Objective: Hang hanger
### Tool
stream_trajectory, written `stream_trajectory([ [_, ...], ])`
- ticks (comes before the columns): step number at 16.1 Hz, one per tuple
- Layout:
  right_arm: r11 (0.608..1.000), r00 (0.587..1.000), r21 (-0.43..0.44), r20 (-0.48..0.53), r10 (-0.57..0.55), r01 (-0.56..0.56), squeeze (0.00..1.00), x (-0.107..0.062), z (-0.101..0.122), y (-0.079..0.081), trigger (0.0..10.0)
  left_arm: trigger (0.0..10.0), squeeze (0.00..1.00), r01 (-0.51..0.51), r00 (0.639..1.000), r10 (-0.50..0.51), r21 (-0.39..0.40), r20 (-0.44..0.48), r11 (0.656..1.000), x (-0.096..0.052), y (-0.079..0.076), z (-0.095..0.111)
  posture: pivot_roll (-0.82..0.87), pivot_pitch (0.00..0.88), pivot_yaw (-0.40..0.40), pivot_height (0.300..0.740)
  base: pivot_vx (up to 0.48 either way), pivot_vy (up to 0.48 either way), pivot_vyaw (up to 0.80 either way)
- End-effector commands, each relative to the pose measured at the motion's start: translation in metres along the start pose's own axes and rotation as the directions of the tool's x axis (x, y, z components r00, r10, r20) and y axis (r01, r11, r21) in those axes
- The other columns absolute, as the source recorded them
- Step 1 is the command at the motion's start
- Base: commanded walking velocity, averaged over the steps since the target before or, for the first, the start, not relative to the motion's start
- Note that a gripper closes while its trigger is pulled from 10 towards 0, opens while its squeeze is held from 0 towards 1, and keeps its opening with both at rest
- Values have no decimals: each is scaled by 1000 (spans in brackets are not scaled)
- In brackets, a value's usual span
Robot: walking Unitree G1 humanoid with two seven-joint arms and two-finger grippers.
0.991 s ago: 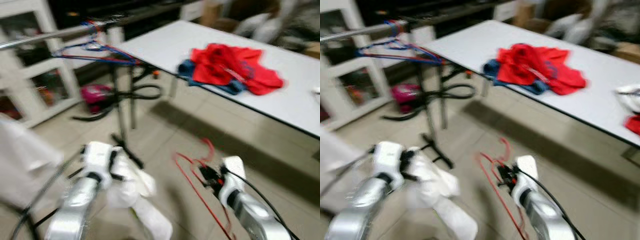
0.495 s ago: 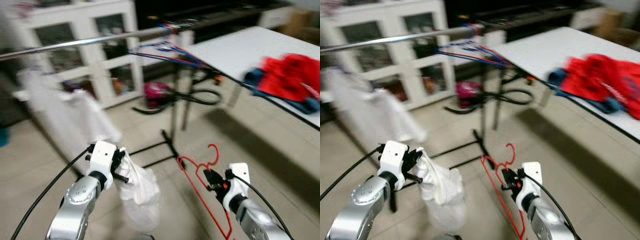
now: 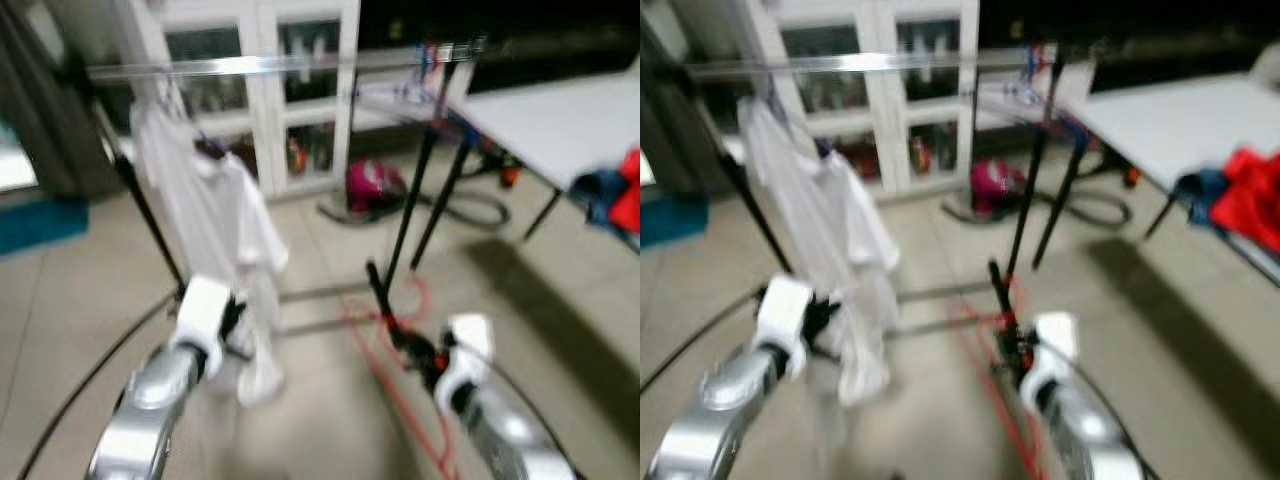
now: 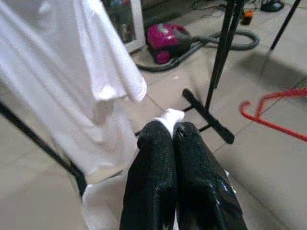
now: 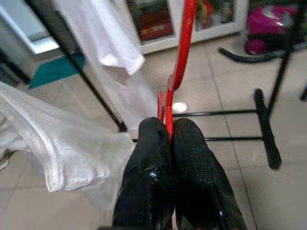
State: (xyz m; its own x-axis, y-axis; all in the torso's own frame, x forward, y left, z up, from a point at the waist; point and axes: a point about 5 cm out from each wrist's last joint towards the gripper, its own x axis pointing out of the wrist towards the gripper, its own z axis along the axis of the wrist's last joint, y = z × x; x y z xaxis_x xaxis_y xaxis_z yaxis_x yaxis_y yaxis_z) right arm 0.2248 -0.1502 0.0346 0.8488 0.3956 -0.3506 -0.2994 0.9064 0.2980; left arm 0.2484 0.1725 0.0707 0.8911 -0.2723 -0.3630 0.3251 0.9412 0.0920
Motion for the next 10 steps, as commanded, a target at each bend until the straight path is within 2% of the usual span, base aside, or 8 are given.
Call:
stream_trajectory([
  [1, 1000, 1000, -19, -10, -24, 24, 0, -5, 1, -8, 10000, 10000, 0, 9, 999, -9, 0, 34, 1000, 0, -5, 6, 108, 0, -3, 740, 0, -480, 800],
  [6, 999, 1000, -29, -21, -14, 14, 0, -6, 0, -9, 10000, 10000, 0, 12, 999, -12, -4, 30, 1000, -3, -8, 4, 107, 0, -13, 740, 0, -472, 800],
  [8, 999, 1000, -36, -12, -16, 16, 0, -6, 2, -9, 10000, 10000, 0, 25, 999, -25, 1, 23, 1000, -2, -8, 4, 106, 0, -15, 740, 0, 0, 800],
  [9, 1000, 1000, 6, -3, -29, 29, 0, -7, 3, -10, 10000, 10000, 0, 60, 998, -60, 28, 25, 998, -3, -8, 5, 105, 0, -17, 740, 0, 0, 0],
  [10, 1000, 1000, 1, -10, -21, 21, 0, -6, 4, -10, 10000, 10000, 0, 91, 996, -92, 54, 13, 994, -4, -8, 5, 104, 0, -17, 740, 0, 0, 0],
])
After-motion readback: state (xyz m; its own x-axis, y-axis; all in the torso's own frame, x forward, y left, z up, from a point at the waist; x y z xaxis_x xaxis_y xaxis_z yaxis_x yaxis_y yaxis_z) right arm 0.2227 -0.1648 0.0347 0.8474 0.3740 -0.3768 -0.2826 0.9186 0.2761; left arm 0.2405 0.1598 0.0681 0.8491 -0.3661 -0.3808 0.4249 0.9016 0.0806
